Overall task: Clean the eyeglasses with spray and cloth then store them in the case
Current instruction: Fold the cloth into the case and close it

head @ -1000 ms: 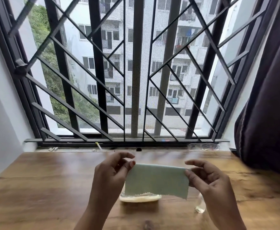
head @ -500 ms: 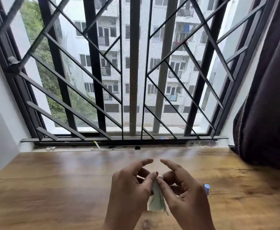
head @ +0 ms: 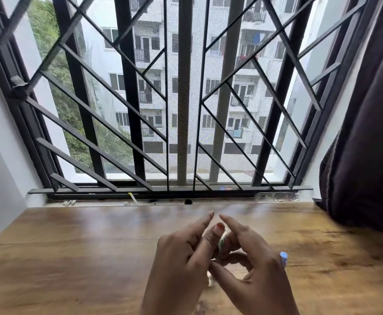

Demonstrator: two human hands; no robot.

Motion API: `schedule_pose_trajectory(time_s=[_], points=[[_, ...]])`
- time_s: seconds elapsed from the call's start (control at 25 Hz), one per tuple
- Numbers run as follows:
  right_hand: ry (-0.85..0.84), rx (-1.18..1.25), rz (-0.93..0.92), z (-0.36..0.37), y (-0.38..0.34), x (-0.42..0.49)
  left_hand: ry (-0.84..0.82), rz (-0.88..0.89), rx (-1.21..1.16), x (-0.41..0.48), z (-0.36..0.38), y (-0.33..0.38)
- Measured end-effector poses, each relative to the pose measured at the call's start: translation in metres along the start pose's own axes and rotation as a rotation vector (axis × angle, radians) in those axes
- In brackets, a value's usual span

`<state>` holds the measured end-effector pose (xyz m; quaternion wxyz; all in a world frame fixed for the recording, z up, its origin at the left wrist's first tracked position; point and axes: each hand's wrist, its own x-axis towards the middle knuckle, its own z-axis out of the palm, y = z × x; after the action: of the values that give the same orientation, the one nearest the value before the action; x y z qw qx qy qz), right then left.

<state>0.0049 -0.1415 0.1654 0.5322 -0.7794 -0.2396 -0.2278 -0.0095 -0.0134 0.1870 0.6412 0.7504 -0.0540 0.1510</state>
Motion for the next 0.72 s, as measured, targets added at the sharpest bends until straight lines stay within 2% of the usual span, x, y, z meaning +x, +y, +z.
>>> schedule_pose_trajectory(time_s=[0.16,0.24,0.36,0.48,0.56,0.72], points=[[0.065,0.087,0.043,0.001,0.002,-0.002,-0.056,-0.031,-0.093,0.0,-0.003,0.008],[0.076,0.232,0.146,0.0,0.007,-0.001,-0.03,-0.111,-0.192,0.006,-0.002,0.001],[0.042,0.614,0.375,-0.007,0.015,0.005,0.024,-0.413,-0.372,0.015,-0.005,-0.028],[0.041,0.894,0.592,-0.013,0.019,0.008,-0.287,-0.805,-0.605,0.01,-0.006,-0.038],[0.028,0.938,0.659,-0.014,0.023,0.009,-0.329,-0.839,-0.722,0.011,-0.006,-0.045],[0.058,0.949,0.75,-0.017,0.028,0.009,-0.159,-0.738,-0.759,0.018,-0.008,-0.051]])
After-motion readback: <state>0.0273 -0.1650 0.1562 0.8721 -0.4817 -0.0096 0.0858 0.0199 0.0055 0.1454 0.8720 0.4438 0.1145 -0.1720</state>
